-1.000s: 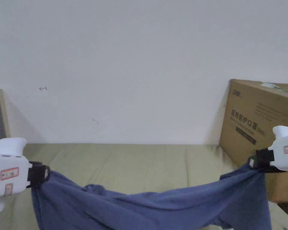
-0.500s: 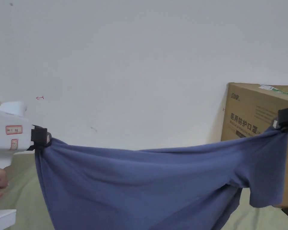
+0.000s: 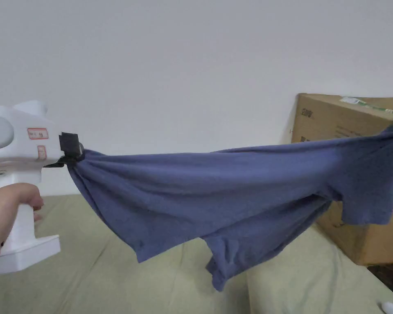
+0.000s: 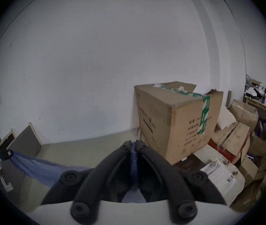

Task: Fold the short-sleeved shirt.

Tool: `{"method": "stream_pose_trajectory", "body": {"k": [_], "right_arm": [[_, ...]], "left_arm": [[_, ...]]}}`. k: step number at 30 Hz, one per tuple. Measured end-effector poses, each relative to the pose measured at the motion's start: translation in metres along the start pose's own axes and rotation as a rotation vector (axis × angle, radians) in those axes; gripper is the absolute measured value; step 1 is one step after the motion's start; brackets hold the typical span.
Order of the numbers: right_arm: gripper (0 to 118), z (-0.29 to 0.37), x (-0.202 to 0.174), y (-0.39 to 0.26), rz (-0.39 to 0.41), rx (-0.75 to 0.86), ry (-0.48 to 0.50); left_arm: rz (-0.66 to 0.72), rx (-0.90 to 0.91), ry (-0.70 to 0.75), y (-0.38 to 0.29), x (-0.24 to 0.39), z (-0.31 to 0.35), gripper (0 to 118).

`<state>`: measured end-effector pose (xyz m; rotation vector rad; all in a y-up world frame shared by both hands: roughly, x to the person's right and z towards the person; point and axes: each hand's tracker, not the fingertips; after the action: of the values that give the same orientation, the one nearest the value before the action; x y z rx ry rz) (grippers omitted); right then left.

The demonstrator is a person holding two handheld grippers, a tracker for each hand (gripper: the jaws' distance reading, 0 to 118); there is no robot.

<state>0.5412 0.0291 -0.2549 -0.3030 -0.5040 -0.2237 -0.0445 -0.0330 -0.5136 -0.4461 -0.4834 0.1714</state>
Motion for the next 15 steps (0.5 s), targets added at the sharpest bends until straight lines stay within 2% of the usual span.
{"method": "stream_pose_trajectory", "body": {"k": [5,10,13,15], "right_arm": [[3,-0.020,0.027,-0.118,0.016,-0.254,0.036],[3,-0.031,0.049,-0.286,-0.017,-0.602,0.015],[3,-0.027,0.052,-0.368,0.084,-0.809,0.001],[3,-0.030,0.067,-0.401,0.126,-0.872,-0.016]], "left_arm": [[0.076,-0.286,0.031,-0.090,-0.047,-0.034,12],[0.250,-0.551,0.082,-0.227,-0.106,-0.039,12],[0.251,-0.696,0.114,-0.288,-0.130,-0.026,12],[0.274,-0.755,0.107,-0.309,-0.153,-0.020,12]]}}
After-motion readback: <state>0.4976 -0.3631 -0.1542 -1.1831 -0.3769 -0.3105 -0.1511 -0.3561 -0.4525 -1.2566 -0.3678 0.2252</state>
